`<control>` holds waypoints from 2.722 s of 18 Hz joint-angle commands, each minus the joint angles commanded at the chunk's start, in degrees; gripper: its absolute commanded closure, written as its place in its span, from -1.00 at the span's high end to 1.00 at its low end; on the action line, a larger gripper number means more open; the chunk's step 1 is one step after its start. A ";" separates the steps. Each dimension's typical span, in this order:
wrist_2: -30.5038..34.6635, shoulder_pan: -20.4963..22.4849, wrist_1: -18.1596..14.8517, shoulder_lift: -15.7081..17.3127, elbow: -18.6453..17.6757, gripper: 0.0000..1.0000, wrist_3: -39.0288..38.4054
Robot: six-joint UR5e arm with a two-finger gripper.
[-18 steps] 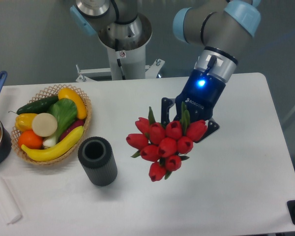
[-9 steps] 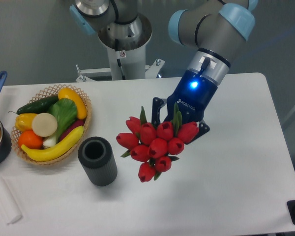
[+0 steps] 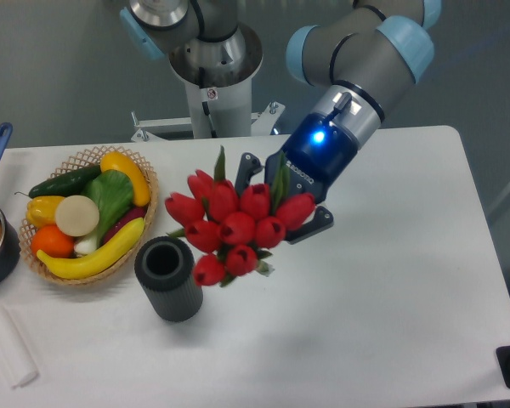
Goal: Insert the flowers into the vase
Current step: 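Carry the red tulip bunch in the gripper toward the black vase, then lower the tulip stems into the black vase opening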
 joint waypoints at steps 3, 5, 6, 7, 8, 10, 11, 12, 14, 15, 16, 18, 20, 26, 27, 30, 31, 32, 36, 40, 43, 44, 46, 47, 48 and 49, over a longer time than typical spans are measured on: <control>-0.80 -1.93 0.00 1.23 -1.93 -0.28 0.00; -0.89 -2.73 0.00 2.72 -3.34 -0.28 0.09; -0.89 -3.17 0.00 3.08 -3.61 -0.28 0.09; -0.89 -3.61 0.00 3.25 -3.70 -0.28 0.09; -0.89 -4.04 0.00 3.52 -3.96 -0.28 0.00; -0.89 -4.57 0.00 5.09 -5.36 -0.28 0.26; -0.89 -4.92 0.00 5.54 -6.15 -0.28 0.79; -0.89 -5.10 0.00 5.54 -6.77 -0.28 1.92; -0.89 -6.24 0.00 5.54 -7.74 -0.28 3.60; -0.89 -6.33 0.00 5.54 -8.00 -0.28 4.04; -0.89 -6.33 0.00 5.45 -8.27 -0.28 4.39; -0.89 -6.77 0.00 5.02 -8.27 -0.28 5.53; -0.98 -7.30 0.00 4.84 -8.09 -0.28 5.98; -1.07 -7.48 0.00 3.96 -9.58 -0.28 8.96; -1.07 -7.48 0.00 3.96 -10.20 -0.28 9.40; -1.07 -7.48 0.00 4.05 -11.17 -0.28 9.67; -1.07 -7.48 0.00 4.05 -11.43 -0.28 9.75; -1.07 -7.56 0.00 3.96 -11.95 -0.28 9.84; -1.07 -7.48 0.00 3.43 -13.45 -0.28 11.34; -1.07 -7.48 0.00 2.99 -14.86 -0.27 11.34; -0.98 -7.30 0.00 2.20 -15.39 -0.27 11.43; -0.89 -7.30 0.00 1.94 -15.74 -0.27 11.69; -0.89 -7.13 0.00 1.50 -16.44 -0.27 13.26; -0.89 -7.04 0.00 1.41 -16.44 -0.27 13.36; -0.89 -6.95 0.00 0.89 -16.53 -0.27 13.45; -0.80 -6.69 0.00 0.36 -16.53 -0.27 13.53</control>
